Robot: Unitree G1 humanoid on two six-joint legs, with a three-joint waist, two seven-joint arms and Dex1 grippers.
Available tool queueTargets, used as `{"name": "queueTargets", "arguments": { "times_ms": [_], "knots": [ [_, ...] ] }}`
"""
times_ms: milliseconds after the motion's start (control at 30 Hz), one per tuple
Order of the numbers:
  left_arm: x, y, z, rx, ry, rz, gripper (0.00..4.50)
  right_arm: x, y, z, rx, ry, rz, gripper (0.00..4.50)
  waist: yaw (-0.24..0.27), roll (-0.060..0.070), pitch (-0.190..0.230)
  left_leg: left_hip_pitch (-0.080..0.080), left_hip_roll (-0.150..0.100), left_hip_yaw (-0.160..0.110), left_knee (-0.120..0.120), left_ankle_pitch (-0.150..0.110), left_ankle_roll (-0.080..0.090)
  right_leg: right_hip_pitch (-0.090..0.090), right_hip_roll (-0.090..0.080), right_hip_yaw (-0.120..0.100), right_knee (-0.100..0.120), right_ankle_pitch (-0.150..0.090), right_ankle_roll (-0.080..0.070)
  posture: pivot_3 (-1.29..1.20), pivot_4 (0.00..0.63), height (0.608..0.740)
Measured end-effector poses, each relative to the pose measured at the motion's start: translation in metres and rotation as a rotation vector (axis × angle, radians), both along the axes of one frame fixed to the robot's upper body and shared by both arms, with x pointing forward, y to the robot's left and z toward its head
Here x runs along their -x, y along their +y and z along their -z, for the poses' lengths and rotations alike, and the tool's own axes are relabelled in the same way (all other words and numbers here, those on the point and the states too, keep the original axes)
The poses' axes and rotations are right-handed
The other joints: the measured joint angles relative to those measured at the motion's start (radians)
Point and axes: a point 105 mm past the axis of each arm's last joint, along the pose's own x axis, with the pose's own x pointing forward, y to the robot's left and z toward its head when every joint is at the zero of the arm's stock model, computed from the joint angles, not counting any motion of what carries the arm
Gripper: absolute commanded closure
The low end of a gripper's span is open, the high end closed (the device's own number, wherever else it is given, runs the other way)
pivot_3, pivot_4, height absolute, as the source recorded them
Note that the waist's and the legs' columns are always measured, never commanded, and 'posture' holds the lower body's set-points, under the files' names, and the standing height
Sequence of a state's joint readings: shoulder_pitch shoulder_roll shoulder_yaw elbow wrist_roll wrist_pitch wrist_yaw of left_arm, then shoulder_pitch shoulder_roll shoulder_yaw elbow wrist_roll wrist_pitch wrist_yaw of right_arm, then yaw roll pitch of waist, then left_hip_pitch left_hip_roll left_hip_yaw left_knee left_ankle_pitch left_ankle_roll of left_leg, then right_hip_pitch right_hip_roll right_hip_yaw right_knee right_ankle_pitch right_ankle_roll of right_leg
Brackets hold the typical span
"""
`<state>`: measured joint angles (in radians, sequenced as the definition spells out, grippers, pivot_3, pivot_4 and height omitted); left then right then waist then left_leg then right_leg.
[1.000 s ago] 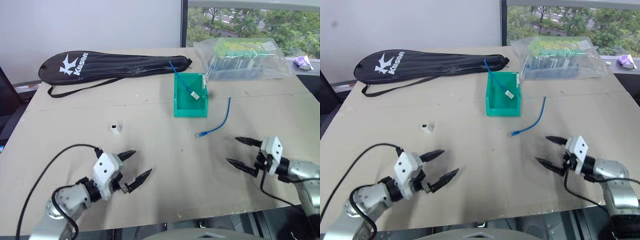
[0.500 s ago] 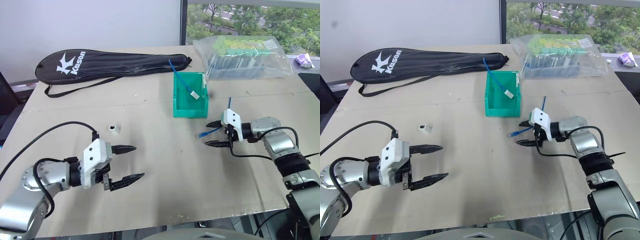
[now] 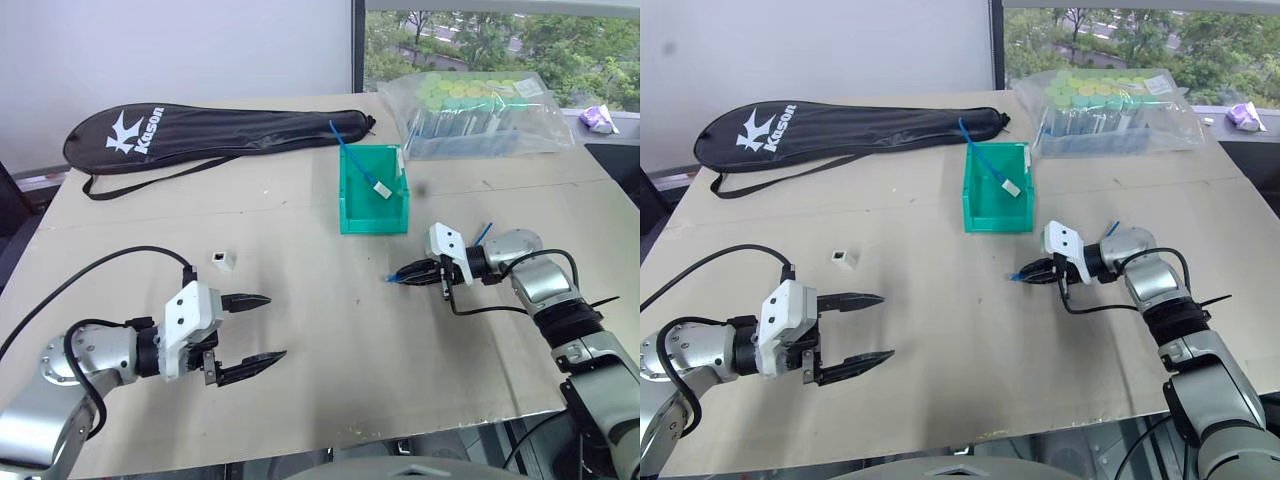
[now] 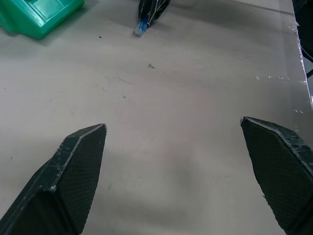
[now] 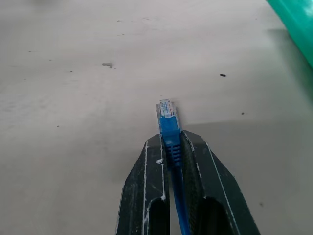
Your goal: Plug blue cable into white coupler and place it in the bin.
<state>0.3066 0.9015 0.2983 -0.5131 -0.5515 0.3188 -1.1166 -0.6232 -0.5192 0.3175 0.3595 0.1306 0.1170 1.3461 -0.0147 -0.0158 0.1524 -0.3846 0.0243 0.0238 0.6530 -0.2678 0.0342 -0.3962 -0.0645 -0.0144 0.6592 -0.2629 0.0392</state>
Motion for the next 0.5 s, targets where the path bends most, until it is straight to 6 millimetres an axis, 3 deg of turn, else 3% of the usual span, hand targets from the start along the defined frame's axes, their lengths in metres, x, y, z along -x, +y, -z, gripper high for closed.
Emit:
{"name": "queueTargets", "arguments": {
  "times_ms": [200, 367, 500],
  "knots": [
    [-0.003, -0.001, -0.003, -0.006, -0.018, 0.007, 0.0, 0.024, 0.047, -0.001, -0.033, 0.036, -0.131, 4.43, 0.001, 0.0, 0.0, 0.0, 0.0, -0.002, 0.0, 0.0, 0.0, 0.0, 0.0, 0.0, 0.0, 0.0, 0.0, 0.0, 0.15, 0.74],
    [-0.005, -0.001, -0.004, -0.021, -0.025, 0.012, 0.0, 0.019, 0.072, 0.003, -0.048, 0.002, -0.097, 4.43, 0.001, 0.0, 0.0, 0.0, -0.001, -0.001, 0.0, 0.0, 0.0, 0.0, -0.001, 0.0, 0.0, 0.0, 0.0, 0.0, 0.15, 0.74],
    [-0.005, -0.004, -0.003, -0.021, -0.023, 0.03, 0.0, 0.005, 0.073, -0.001, -0.029, -0.063, -0.046, 3.01, 0.003, 0.0, 0.0, -0.001, -0.002, 0.0, 0.0, 0.0, -0.001, 0.0, -0.002, -0.001, 0.0, 0.0, 0.0, 0.0, 0.15, 0.74]
  ]
}}
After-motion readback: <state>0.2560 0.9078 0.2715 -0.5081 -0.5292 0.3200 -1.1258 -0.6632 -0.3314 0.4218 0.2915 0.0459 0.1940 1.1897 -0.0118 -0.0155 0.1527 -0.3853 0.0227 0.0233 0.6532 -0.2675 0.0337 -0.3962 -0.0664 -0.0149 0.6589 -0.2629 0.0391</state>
